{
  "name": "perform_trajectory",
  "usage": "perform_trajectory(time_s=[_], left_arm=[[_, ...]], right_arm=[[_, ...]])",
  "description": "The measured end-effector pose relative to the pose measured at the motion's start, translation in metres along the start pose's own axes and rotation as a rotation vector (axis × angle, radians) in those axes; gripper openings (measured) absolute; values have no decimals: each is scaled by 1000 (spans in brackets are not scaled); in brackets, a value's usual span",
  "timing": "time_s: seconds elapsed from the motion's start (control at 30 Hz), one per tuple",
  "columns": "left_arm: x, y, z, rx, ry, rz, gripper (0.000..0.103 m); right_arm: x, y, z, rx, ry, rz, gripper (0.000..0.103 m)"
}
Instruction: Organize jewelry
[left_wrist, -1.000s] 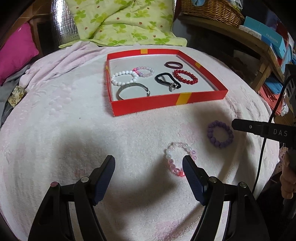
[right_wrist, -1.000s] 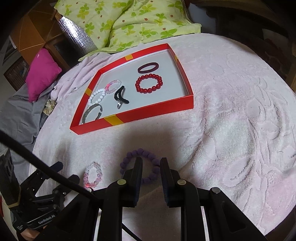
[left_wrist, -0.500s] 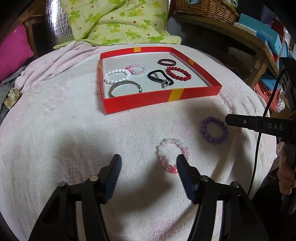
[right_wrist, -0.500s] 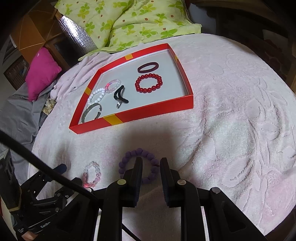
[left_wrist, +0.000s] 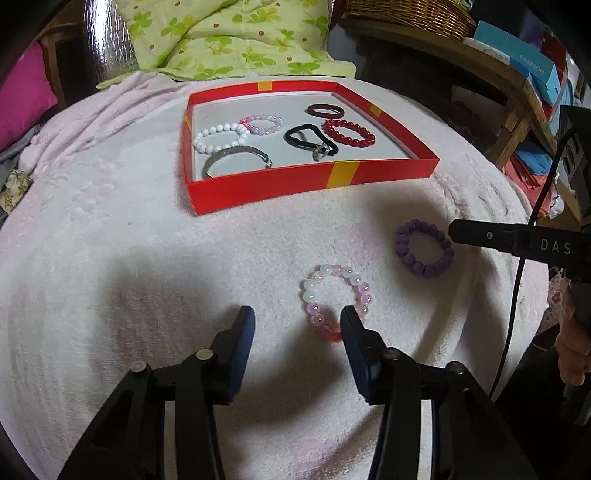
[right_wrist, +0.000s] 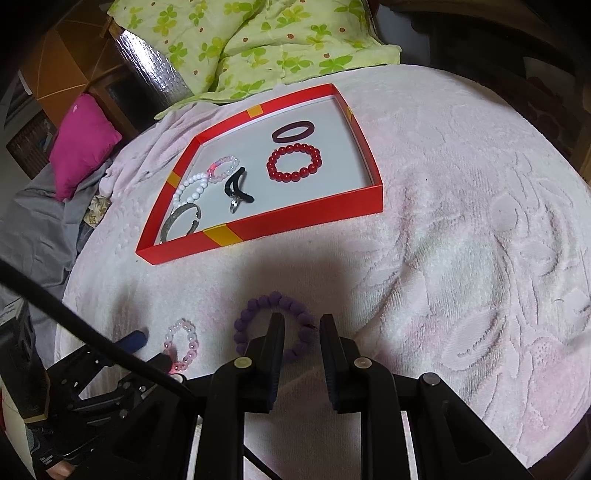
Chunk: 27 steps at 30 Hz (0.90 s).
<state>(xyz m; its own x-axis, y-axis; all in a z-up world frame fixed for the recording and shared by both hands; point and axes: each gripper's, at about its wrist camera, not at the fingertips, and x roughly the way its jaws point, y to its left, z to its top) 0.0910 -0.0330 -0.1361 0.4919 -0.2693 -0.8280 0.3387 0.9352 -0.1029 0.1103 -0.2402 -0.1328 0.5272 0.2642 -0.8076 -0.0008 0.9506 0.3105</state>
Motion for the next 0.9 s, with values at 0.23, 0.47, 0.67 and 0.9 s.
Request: perform_trajectory(time_s=[0.23, 0.47, 0.67, 0.9], left_arm=[[5, -1, 2, 14, -11, 16, 15], [5, 5, 5, -2, -24, 33, 9], [5, 11, 5, -19, -25, 45, 9], [3, 11, 4, -16, -32, 69, 9]], right_arm=[[1, 0, -1, 0, 3, -4, 22], [3, 1, -1, -6, 9, -11, 22], [17, 4, 1, -24, 32, -47, 22], [25, 14, -1, -83, 17, -95, 25]])
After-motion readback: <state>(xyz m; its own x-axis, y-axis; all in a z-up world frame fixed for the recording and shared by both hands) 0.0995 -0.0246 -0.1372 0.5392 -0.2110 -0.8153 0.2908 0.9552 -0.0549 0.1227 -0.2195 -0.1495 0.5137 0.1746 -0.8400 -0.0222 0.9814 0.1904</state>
